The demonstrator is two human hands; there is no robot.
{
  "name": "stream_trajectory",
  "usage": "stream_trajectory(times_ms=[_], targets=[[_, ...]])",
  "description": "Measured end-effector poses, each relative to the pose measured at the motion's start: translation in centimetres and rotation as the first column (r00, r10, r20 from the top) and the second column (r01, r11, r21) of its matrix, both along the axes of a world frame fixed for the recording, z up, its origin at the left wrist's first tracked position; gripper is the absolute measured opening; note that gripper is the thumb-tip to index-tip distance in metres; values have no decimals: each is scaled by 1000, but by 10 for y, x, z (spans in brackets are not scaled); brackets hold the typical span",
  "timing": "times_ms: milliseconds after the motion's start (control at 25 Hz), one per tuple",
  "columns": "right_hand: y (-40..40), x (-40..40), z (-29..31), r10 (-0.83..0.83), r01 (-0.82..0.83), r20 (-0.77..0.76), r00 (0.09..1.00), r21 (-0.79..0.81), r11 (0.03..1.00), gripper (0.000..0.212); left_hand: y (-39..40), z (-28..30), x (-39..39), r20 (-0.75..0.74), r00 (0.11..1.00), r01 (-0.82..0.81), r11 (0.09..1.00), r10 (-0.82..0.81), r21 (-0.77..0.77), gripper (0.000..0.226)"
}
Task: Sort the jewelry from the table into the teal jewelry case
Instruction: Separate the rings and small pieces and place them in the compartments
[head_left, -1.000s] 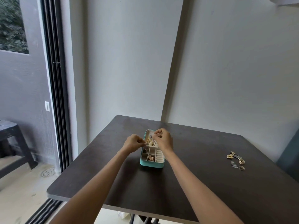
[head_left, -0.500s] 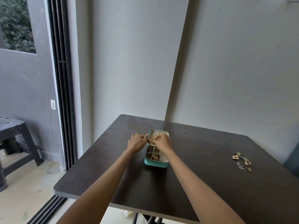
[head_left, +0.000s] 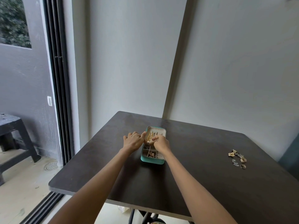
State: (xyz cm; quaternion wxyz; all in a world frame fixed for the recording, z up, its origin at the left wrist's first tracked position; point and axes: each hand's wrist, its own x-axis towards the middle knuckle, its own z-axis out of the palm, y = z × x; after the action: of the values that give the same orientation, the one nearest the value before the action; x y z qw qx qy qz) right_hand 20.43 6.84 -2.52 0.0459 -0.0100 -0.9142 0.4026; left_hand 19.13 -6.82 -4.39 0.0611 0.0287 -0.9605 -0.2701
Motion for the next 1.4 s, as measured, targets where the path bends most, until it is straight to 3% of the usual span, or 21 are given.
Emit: stream_trajectory(times_ms=[320, 560, 840, 1040, 1160, 1280, 1400], targets=[[3, 4, -11, -2, 9, -75, 997, 83, 997, 22, 10, 8, 6, -32, 999, 19, 1000, -18, 10, 66], [25, 2, 3, -29, 30, -100, 995, 13, 999, 20, 47, 23, 16, -156, 983, 110, 988, -92, 111, 56], [150, 16, 3, -262, 266, -223, 939, -12, 964, 12, 187, 18, 13, -179, 940, 312, 943, -290, 112, 31], [263, 36, -24, -482, 488, -280, 830, -52, 871, 14, 297, -9, 17, -146, 895, 446, 851, -421, 278, 29], [317, 41, -34, -600, 604, -234, 765, -62, 795, 13, 335, -18, 13, -114, 886, 459, 818, -449, 348, 32], [350, 34, -42, -627, 631, -179, 758, -44, 775, 13, 351, -25, -2, -113, 894, 444, 822, -434, 356, 34], [361, 20, -45, -602, 608, -154, 784, -8, 794, 13, 357, -24, -19, -143, 900, 436, 861, -412, 262, 34]])
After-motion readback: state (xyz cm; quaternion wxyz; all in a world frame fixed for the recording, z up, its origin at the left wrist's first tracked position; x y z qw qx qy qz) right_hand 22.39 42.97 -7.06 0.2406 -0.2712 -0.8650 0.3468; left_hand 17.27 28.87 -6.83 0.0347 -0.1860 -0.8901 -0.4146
